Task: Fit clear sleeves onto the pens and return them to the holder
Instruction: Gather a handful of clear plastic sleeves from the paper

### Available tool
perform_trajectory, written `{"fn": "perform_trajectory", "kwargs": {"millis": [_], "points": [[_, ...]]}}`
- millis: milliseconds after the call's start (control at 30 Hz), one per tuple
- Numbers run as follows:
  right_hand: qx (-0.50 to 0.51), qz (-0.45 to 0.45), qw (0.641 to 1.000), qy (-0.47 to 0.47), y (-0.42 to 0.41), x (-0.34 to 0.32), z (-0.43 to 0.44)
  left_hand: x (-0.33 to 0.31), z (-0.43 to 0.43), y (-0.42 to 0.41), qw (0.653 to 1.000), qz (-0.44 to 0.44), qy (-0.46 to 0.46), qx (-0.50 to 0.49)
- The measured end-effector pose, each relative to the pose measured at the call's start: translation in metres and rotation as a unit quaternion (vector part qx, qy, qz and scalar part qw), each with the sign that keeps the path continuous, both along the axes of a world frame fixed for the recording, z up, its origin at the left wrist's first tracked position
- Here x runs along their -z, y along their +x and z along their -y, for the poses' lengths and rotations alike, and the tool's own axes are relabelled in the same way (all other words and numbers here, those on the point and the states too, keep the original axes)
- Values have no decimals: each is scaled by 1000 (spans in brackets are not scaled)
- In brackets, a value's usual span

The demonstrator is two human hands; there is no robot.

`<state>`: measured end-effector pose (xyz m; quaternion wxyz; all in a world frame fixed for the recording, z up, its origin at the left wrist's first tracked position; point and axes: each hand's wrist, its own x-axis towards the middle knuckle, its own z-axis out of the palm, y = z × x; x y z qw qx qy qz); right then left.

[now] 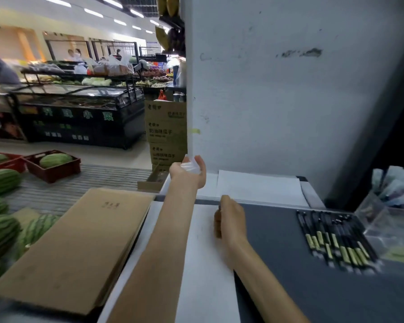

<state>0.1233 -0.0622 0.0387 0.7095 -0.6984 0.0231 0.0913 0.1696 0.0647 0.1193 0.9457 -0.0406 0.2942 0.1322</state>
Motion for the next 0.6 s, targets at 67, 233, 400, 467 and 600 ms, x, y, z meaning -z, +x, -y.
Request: {"fn": "perform_trajectory", "kwargs": {"millis": [67,233,400,467,600], "points": [[-9,68,996,-55,-9,8,-7,-9,-2,-4,1000,2,-14,-1],[-43,179,958,-218,-11,17,-23,-29,-15,-19,1000,8,2,-16],[-59,219,936,-268,-3,18,-31,-28,-28,-53,999,-8,51,-12],[-62,227,938,-254,3,14,-32,-16,-34,-68,997,-40,66,-2],[19,181,972,-148,9,8,-36,13,-37,-87,984,-89,144,59]]}}
